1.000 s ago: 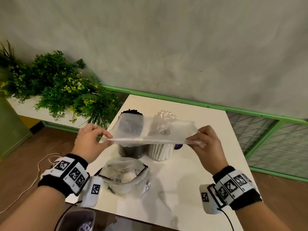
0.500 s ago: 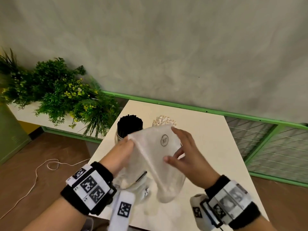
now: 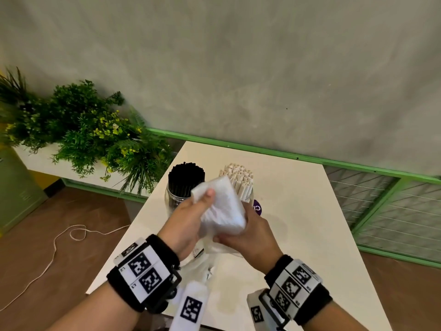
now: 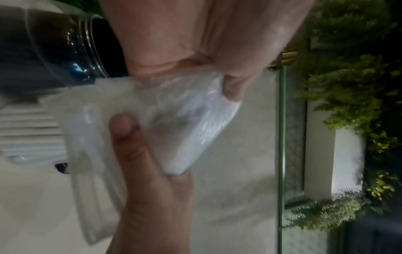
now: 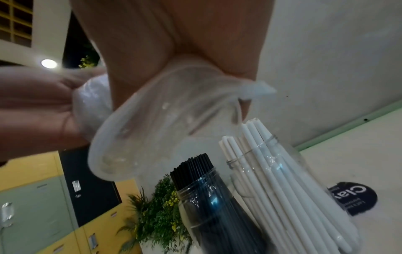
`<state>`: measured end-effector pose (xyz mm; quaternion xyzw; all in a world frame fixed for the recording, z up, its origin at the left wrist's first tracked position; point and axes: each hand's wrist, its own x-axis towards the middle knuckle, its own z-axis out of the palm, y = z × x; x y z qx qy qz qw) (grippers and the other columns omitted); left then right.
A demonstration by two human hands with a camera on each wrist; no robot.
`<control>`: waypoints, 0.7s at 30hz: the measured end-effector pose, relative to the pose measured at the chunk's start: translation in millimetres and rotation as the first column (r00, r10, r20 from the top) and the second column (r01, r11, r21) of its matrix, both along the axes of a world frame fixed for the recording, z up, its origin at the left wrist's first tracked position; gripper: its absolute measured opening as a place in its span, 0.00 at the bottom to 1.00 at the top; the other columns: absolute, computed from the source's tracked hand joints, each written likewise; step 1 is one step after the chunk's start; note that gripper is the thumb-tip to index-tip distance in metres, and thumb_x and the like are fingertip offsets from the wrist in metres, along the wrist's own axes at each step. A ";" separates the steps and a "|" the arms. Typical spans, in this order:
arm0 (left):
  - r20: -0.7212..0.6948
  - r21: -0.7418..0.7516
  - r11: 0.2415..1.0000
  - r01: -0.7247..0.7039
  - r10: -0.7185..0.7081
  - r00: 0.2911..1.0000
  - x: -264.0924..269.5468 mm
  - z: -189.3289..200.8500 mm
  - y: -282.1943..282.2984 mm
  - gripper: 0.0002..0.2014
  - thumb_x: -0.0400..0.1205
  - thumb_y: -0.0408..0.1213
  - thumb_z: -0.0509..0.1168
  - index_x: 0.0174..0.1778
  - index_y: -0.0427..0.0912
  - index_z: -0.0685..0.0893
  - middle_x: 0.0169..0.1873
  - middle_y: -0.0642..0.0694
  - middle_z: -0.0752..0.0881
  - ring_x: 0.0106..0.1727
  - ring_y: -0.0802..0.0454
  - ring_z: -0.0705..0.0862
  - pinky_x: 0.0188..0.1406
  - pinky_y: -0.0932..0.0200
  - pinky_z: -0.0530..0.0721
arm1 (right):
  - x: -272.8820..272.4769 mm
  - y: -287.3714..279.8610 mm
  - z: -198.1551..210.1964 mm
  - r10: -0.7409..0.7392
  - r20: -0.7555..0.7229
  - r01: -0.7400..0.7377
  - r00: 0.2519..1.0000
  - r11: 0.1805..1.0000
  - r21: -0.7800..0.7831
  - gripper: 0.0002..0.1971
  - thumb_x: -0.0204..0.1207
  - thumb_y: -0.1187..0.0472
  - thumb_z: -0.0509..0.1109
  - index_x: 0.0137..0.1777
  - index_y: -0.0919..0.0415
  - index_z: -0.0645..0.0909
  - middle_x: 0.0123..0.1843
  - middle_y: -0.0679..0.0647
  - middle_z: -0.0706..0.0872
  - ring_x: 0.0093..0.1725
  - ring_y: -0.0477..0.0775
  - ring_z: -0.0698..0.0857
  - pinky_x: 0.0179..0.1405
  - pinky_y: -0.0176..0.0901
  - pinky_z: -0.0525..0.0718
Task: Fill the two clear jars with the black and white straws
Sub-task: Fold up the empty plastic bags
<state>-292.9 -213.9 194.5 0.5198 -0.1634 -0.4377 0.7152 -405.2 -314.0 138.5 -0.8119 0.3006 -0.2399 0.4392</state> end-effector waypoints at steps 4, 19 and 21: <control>0.389 0.003 0.994 -0.106 0.097 0.916 24.6 -9.8 0.7 0.08 0.83 0.35 0.63 0.56 0.50 0.79 0.55 0.44 0.84 0.55 0.47 0.83 0.43 0.57 0.84 | -4.5 -2.3 6.2 0.030 -0.061 -0.030 0.998 1.000 -0.005 0.21 0.61 0.56 0.84 0.49 0.47 0.77 0.40 0.40 0.85 0.40 0.38 0.83 0.35 0.30 0.78; 0.899 0.283 0.959 -0.031 -0.254 0.358 -2.3 -31.4 8.9 0.41 0.58 0.66 0.72 0.66 0.54 0.73 0.55 0.60 0.81 0.61 0.58 0.77 0.69 0.44 0.72 | -0.7 -7.7 42.9 0.318 0.079 -0.301 0.945 0.938 -0.172 0.18 0.62 0.43 0.77 0.41 0.57 0.81 0.41 0.42 0.80 0.50 0.52 0.76 0.50 0.45 0.76; 0.902 0.246 0.959 -0.140 -0.174 0.394 -0.4 -31.2 3.1 0.26 0.64 0.55 0.76 0.52 0.49 0.77 0.40 0.56 0.83 0.48 0.50 0.83 0.52 0.49 0.80 | 3.9 -9.4 38.0 0.162 0.046 -0.128 0.986 0.897 -0.423 0.21 0.61 0.38 0.74 0.46 0.52 0.79 0.47 0.40 0.75 0.51 0.49 0.70 0.52 0.41 0.71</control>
